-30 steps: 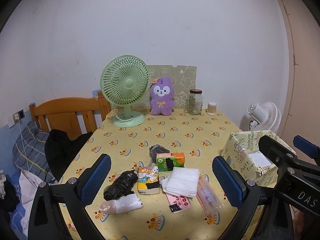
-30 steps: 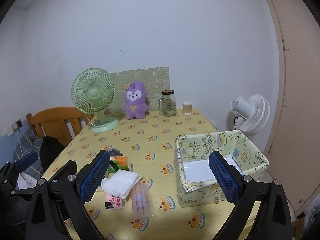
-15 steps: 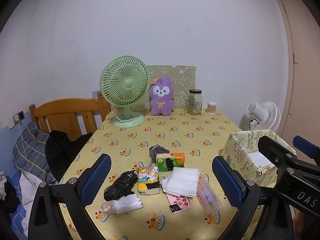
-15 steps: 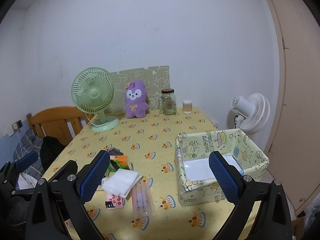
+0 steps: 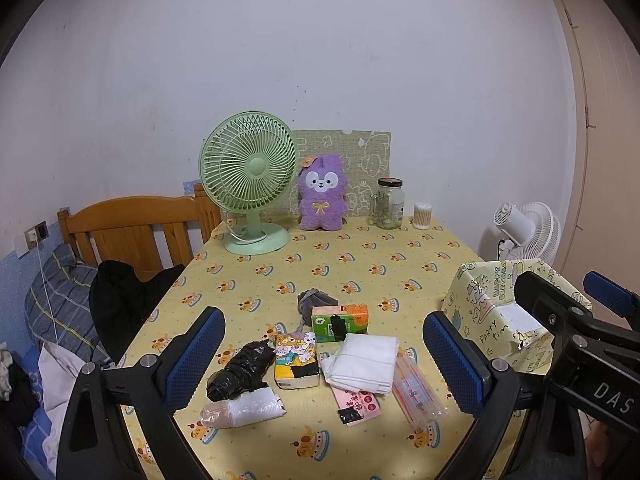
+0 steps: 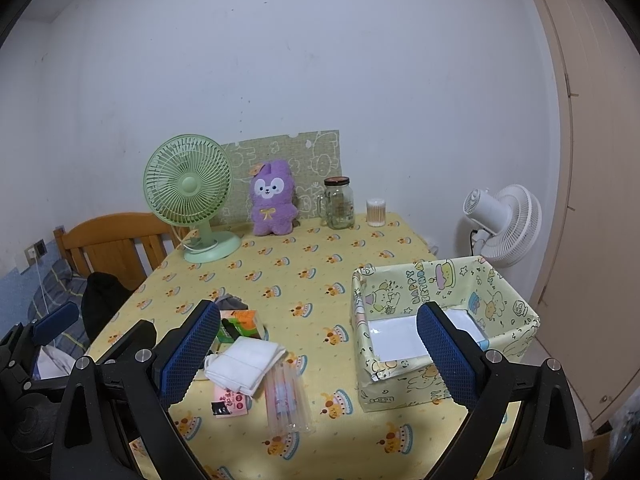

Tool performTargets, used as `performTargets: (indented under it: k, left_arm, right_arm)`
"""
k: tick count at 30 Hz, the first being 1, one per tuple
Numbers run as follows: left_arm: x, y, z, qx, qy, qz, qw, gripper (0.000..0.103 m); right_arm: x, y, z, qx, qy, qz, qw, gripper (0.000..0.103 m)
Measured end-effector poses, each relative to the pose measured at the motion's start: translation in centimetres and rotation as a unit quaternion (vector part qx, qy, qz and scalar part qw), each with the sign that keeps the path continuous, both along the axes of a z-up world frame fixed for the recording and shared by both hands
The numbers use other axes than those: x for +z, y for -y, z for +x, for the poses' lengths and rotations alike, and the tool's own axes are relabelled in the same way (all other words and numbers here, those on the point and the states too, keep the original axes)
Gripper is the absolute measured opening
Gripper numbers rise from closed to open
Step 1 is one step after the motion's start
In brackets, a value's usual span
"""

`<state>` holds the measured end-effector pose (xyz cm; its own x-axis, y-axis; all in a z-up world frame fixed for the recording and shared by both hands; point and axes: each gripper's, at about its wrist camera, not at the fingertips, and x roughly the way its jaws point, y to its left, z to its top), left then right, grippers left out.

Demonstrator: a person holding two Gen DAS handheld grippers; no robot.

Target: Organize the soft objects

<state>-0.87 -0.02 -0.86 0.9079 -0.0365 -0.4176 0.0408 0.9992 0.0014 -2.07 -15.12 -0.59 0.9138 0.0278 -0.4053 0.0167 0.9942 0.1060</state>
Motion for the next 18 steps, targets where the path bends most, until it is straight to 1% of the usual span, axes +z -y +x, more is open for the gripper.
performTargets:
  k: [14, 18]
  left_arm:
    - [0.03, -0.04, -0.09, -0.003, 0.000, 0.000, 1.0000, 0.100]
    - [-0.12, -0.15, -0.01, -0.005, -0.002, 0.002, 1.0000, 0.096]
  right_arm:
    - [0.05, 0.07, 0.05, 0.000, -0.001, -0.001, 1.000, 0.100]
    - [-0.23, -0.08, 0.03, 0.003, -0.003, -0.002, 1.000, 0.100]
